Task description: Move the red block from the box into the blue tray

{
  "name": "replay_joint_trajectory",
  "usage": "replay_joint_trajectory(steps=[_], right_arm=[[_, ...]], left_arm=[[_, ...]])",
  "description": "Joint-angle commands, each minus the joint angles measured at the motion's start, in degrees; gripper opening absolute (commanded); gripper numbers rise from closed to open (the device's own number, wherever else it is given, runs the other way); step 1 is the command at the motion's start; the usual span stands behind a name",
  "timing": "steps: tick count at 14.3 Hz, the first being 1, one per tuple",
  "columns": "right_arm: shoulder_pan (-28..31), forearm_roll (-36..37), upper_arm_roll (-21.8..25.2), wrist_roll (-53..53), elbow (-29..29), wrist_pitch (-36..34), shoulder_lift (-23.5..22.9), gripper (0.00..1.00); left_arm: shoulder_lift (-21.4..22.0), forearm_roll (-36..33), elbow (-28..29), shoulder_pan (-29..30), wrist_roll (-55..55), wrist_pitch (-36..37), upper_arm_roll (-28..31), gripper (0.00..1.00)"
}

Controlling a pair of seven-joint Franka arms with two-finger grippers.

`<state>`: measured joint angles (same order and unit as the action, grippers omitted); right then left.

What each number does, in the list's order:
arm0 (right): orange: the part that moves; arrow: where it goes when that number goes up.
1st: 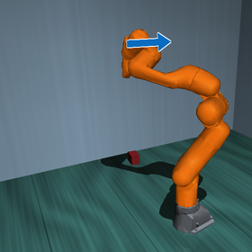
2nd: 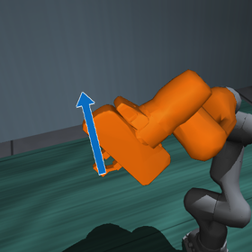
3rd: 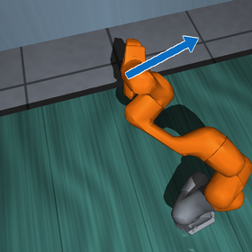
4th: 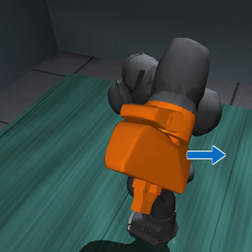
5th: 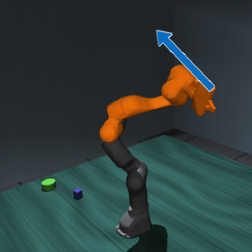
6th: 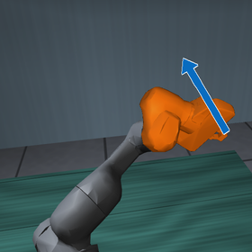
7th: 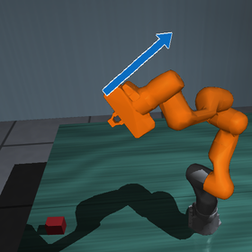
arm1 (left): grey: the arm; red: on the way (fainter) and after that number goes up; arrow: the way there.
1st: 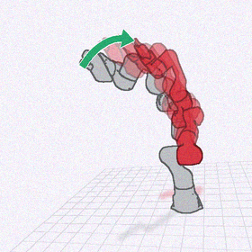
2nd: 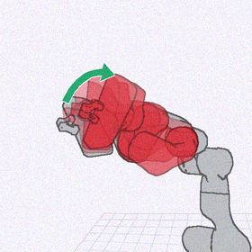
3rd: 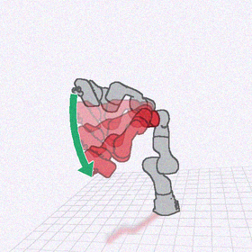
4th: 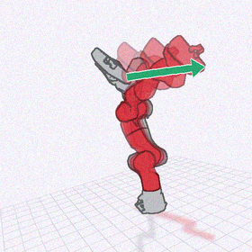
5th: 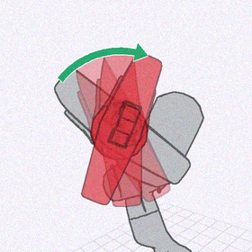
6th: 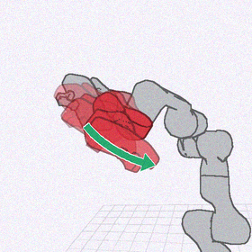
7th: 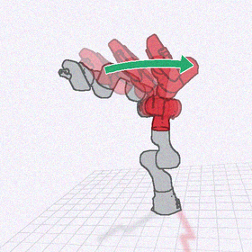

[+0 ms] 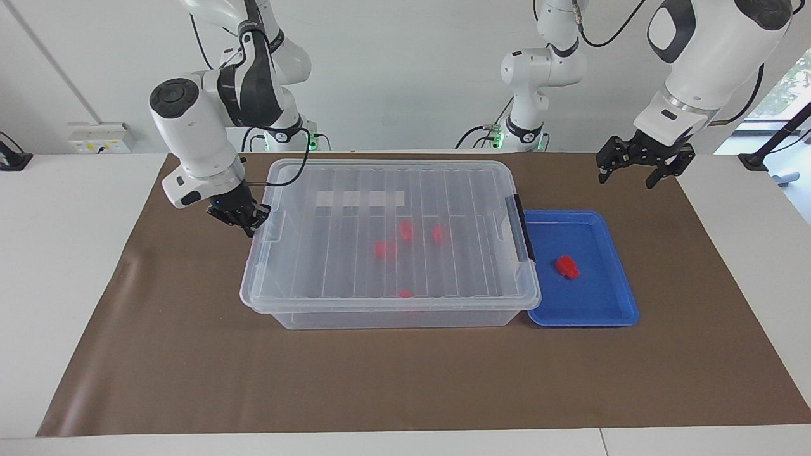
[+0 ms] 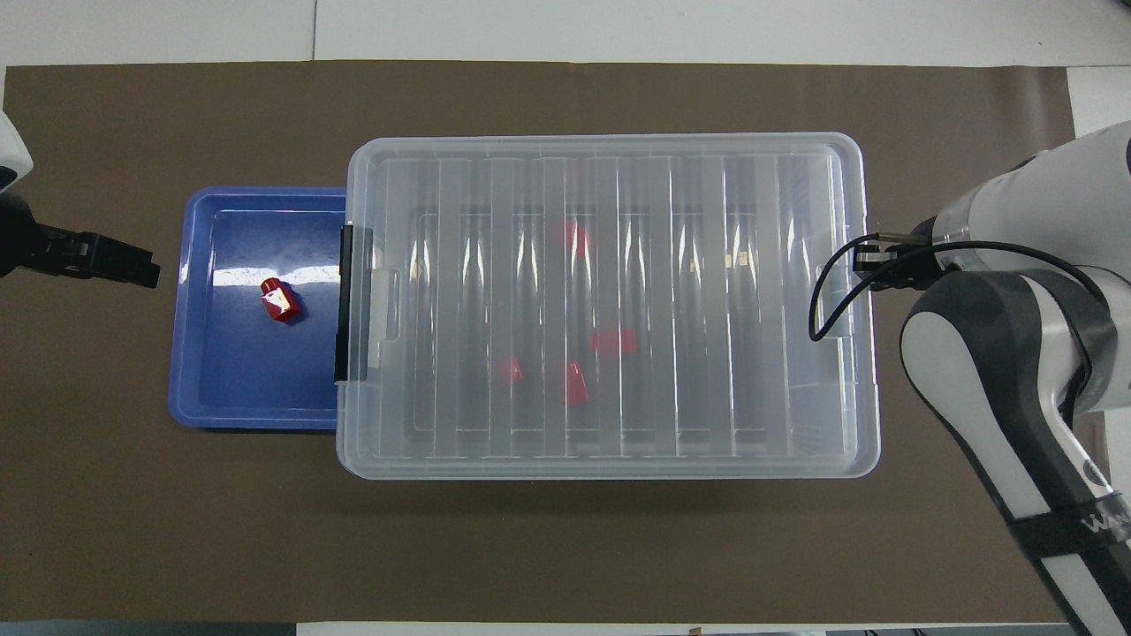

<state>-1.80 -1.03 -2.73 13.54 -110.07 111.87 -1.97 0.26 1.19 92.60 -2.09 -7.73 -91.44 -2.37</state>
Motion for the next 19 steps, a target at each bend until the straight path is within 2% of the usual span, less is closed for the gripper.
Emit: replay_joint_trajectory(steps=[1, 2, 4, 5, 6, 10, 13, 19], right_arm=[[1.5, -0.5, -0.9, 0.9, 5.3, -6.5, -0.4, 0.0], [1.9, -0.4, -0.8, 0.8, 7.7, -9.2, -0.5, 0.0], [2.7, -0.4, -0.6, -2.1, 10.3, -12.5, 0.0, 0.17], [2.9, -0.4, -0.3, -4.7, 12.9, -15.2, -0.1, 0.38], [3.5, -0.4, 0.0, -6.4, 15.6, -17.6, -0.4, 0.99], [5.6, 0.9, 0.2, -7.0, 21.9, -23.9, -0.5, 1.0], [6.2, 0.2, 3.0, -9.6, 21.8, -25.0, -0.1, 1.0], [5.8, 0.2, 3.3, -10.1, 20.6, -23.0, 0.3, 1.0]], left_arm=[[0.1, 0.7, -1.0, -0.9, -0.8, 1.8, 1.2, 1.0], [0.1, 0.7, -0.9, -0.9, -0.9, 2.1, 1.2, 1.0], [0.2, 0.7, -0.8, -0.8, -1.0, 2.1, 1.2, 1.0], [0.3, 0.7, -0.4, -0.8, -0.9, 2.1, 1.2, 1.0], [0.4, 0.7, -0.3, -0.8, -0.9, 2.1, 1.1, 1.0], [0.7, 0.7, -0.2, -0.8, -0.7, 2.1, 1.0, 1.0], [1.2, 0.7, -0.2, -1.3, -0.3, 1.6, 0.6, 1.0], [1.2, 0.6, -0.1, -1.2, -0.3, 1.6, 0.8, 1.0]])
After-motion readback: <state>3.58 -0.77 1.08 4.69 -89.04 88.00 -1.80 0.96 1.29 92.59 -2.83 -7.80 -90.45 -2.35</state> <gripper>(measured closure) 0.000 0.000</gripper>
